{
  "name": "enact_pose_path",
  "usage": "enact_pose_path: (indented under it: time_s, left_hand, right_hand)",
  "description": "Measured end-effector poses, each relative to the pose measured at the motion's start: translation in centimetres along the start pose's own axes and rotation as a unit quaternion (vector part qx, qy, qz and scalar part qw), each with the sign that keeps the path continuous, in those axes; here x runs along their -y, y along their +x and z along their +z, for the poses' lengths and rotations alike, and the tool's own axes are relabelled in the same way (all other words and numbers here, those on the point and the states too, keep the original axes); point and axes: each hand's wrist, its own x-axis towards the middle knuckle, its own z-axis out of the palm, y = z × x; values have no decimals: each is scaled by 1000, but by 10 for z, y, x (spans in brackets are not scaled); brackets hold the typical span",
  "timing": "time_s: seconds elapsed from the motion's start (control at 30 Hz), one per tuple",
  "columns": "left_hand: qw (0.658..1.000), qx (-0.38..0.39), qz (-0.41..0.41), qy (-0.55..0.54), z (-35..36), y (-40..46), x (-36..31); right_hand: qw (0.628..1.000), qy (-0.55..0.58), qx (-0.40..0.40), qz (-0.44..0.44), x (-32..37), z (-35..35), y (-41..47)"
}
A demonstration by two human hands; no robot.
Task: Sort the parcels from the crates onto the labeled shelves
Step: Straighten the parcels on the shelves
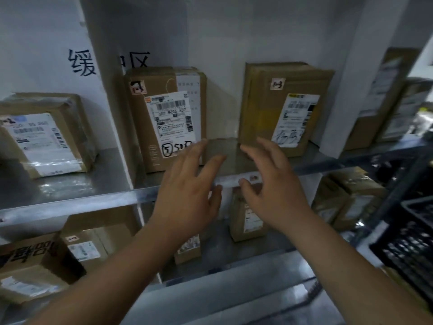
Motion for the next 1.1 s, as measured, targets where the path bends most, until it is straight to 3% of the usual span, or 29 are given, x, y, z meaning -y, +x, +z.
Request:
enact_pose_path:
  time_s: [0.3,0.53,0.87,1.1]
  left_hand:
    - [995,25,64,78,13,63,-44]
    - [992,17,-2,127,37,103,-83]
    - [988,-1,-100,117,68,120,-104]
    - [984,-7,-117,131,75,126,-98]
  right_hand:
    - [997,-70,-21,-26,-63,-46,15]
    - [992,-100,-15,-74,-114,-70,49]
    - [992,-37,12,-117,-151,-65,78]
    - [990,-43,26,-131,-158,-62,94]
